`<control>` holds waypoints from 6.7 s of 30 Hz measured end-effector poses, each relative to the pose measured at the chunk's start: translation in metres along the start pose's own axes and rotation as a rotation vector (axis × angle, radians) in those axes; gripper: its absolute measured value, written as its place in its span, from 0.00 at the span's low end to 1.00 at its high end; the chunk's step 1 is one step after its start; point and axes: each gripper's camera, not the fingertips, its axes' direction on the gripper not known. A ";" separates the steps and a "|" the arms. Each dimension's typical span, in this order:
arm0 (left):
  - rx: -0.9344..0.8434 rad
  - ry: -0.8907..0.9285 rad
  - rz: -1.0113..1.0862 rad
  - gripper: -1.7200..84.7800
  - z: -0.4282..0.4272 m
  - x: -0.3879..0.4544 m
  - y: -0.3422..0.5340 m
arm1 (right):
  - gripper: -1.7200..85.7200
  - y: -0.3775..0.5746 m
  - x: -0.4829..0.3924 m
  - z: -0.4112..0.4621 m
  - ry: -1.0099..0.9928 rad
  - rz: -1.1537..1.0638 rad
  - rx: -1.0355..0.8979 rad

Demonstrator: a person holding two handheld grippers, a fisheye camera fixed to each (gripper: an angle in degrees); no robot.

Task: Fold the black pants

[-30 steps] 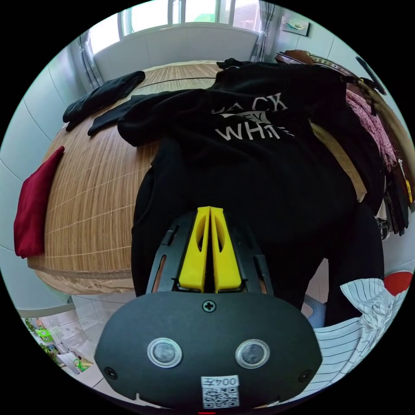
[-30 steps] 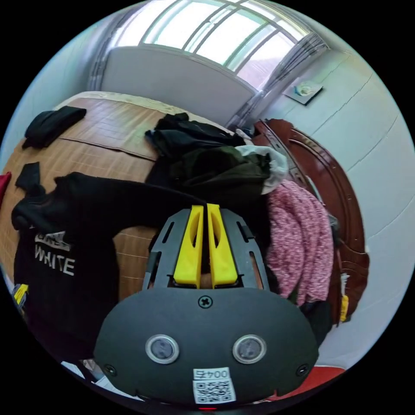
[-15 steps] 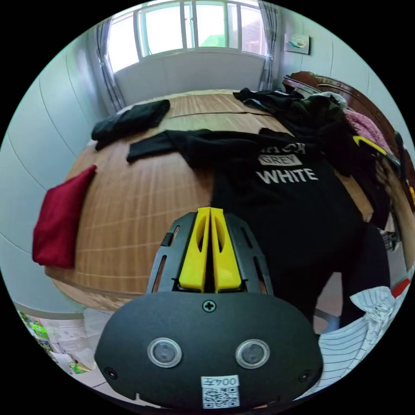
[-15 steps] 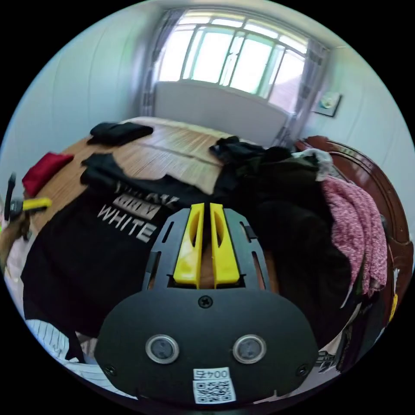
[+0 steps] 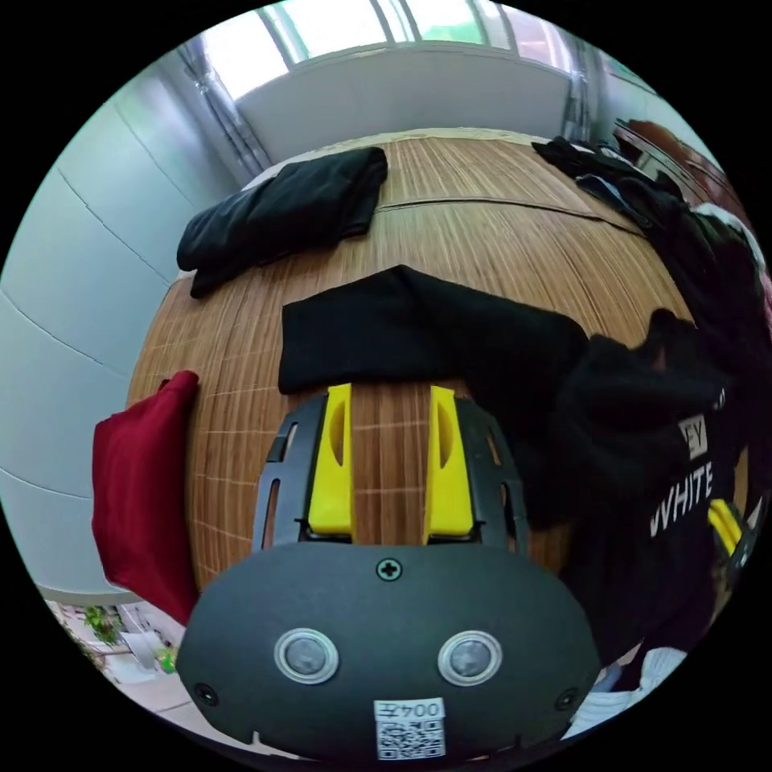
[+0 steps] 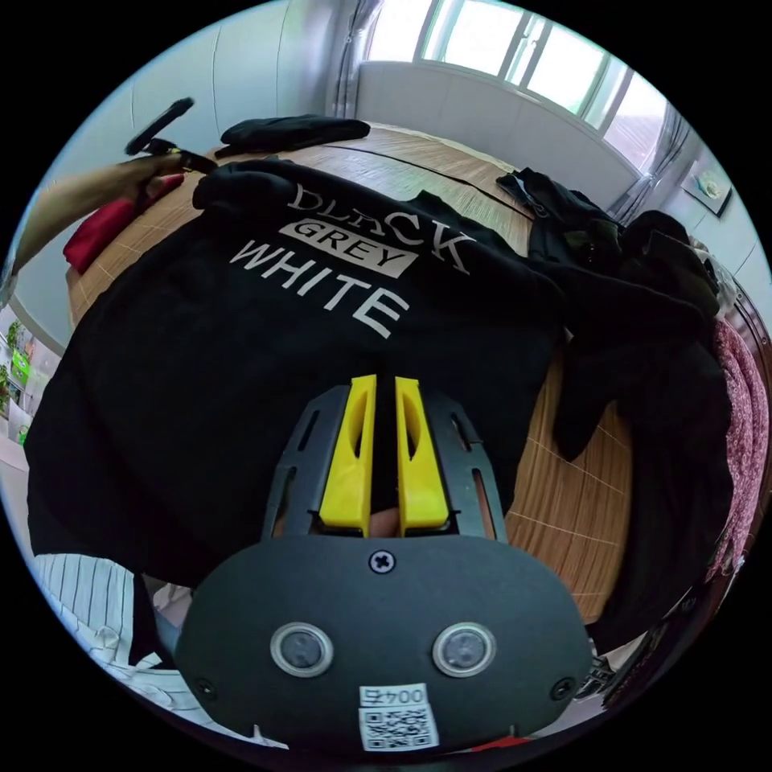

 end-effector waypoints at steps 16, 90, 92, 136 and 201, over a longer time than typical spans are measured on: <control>-0.019 -0.055 0.045 0.05 0.032 0.019 -0.079 | 0.07 0.023 0.006 0.029 0.060 0.000 0.014; -0.035 0.304 0.008 0.02 -0.091 -0.043 0.391 | 0.10 0.077 0.173 -0.162 -0.313 0.465 -0.113; 0.043 0.384 -0.011 0.02 -0.111 -0.037 0.412 | 0.10 0.081 0.170 -0.168 -0.371 0.515 -0.094; -0.063 0.066 0.240 0.02 0.122 0.049 0.380 | 0.07 -0.152 0.363 -0.292 -0.477 -0.097 -0.013; 0.149 0.490 0.151 0.11 0.234 -0.218 0.259 | 0.14 -0.049 0.326 -0.112 -0.517 0.530 0.295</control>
